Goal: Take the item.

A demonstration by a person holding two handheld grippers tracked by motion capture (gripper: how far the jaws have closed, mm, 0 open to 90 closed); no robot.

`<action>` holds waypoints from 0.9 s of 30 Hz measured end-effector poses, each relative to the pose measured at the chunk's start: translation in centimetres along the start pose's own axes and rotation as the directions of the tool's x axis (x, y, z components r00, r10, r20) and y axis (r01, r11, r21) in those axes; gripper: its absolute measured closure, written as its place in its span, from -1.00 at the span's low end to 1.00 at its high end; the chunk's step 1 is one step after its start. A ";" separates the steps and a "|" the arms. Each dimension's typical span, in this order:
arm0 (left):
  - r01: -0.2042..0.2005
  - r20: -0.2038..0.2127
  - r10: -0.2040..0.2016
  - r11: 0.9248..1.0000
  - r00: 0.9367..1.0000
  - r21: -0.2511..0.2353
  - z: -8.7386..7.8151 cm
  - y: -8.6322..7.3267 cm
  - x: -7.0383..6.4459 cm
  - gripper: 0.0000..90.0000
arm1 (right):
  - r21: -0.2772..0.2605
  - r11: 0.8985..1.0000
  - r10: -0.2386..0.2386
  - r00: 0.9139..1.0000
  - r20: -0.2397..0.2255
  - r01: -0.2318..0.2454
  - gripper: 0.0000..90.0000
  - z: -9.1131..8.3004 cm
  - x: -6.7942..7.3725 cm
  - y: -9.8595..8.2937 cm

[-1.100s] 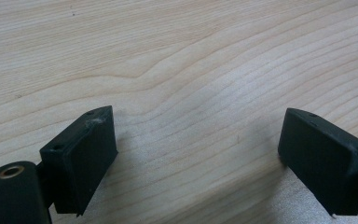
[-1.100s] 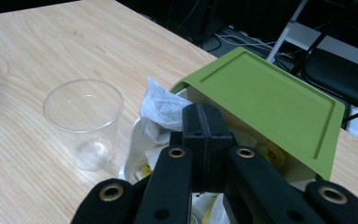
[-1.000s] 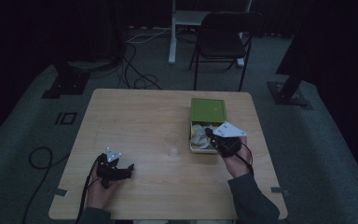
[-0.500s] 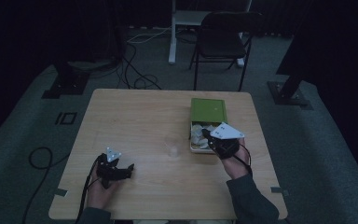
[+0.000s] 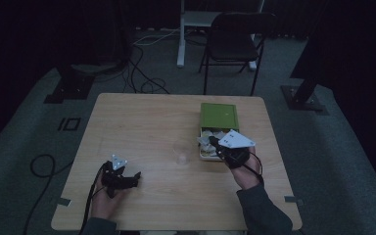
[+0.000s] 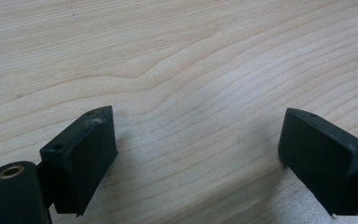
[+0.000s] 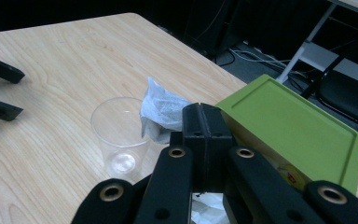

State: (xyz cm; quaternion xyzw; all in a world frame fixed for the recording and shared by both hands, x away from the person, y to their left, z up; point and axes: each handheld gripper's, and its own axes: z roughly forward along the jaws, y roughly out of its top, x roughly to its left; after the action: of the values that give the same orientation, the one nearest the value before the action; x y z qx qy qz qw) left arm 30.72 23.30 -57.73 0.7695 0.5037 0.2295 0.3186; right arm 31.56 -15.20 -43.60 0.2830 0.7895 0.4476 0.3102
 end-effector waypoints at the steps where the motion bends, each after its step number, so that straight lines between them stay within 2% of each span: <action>1: 0.000 0.000 0.000 1.000 1.000 0.000 0.0 0.0 0.0 -0.73 | 0.000 1.000 0.000 1.000 0.000 0.000 1.00 0.0 0.0 0.0; 17: 0.002 0.000 -0.002 1.000 1.000 -0.001 0.0 0.0 0.0 -0.73 | -0.011 1.000 -0.022 0.999 -0.028 0.022 1.00 0.3 1.1 0.8; 27: 0.002 0.000 -0.002 1.000 1.000 -0.002 0.0 0.0 0.0 -0.73 | -0.020 0.999 -0.037 0.998 -0.052 0.036 1.00 1.2 2.1 1.6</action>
State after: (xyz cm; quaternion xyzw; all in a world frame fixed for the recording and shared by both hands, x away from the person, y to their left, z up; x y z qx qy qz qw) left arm 30.72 23.29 -57.74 0.7688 0.5042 0.2296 0.3195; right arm 31.40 -12.36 -43.22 0.2539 0.7981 0.4565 0.3003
